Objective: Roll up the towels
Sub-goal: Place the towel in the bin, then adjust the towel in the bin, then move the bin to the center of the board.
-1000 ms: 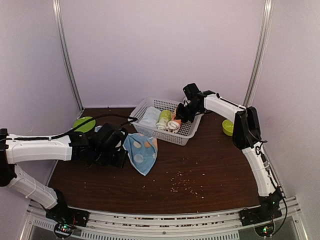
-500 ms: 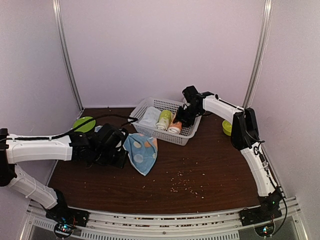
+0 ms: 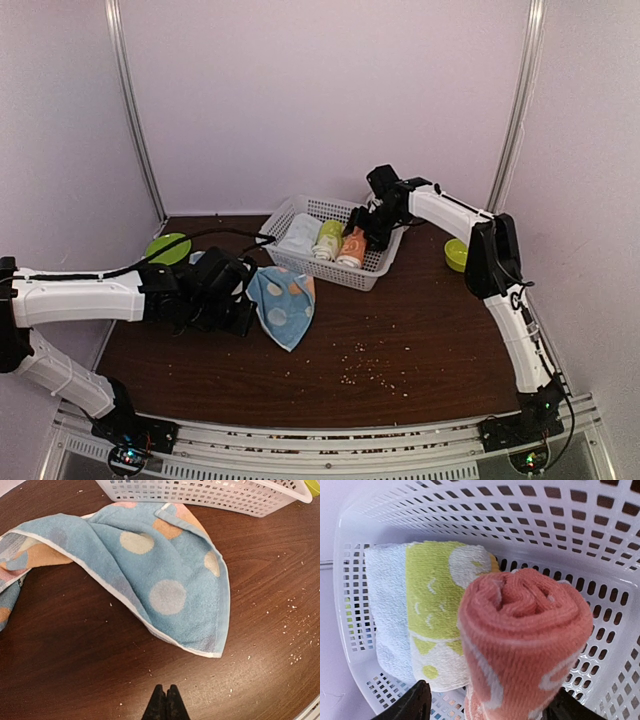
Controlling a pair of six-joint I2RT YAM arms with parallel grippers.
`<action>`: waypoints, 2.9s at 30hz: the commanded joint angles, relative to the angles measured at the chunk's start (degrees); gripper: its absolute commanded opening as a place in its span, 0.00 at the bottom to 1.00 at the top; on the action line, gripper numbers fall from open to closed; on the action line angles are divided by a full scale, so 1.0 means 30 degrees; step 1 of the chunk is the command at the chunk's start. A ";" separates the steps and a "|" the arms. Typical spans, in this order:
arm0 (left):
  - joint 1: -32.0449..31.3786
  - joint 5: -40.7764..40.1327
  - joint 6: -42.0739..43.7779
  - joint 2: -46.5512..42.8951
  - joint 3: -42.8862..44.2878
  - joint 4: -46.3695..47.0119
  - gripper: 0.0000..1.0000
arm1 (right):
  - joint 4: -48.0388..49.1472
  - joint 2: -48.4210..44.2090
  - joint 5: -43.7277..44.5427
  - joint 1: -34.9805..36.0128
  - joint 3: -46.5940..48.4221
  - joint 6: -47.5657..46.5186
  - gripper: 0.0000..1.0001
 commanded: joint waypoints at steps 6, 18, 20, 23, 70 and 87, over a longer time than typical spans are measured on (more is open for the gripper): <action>0.0123 0.0241 -0.0098 0.0021 0.0347 0.0732 0.00 | -0.0055 -0.2071 0.0914 -0.0188 -0.0277 -0.0044 0.74; 0.0123 0.0289 -0.0133 0.0094 0.0114 0.0849 0.00 | 0.0583 -0.1111 0.1292 -0.0462 -0.0237 0.0528 0.21; 0.0123 0.0318 -0.0143 0.0159 0.0140 0.0850 0.00 | 0.0667 -0.0809 0.1268 -0.0506 -0.0091 0.0735 0.21; 0.0123 0.0314 -0.0132 0.0254 0.0171 0.0850 0.00 | 0.0913 -0.0305 0.1034 -0.0594 0.0174 0.1087 0.20; 0.0123 0.0283 -0.0101 -0.0349 -0.0236 0.1131 0.00 | -0.2142 -0.3529 0.4501 -0.0097 -0.0581 -0.2195 0.43; 0.0201 -0.1081 0.0010 -0.0853 0.0547 -0.0261 0.00 | -0.1046 -0.6452 0.4820 0.0857 -0.2244 -0.2672 0.53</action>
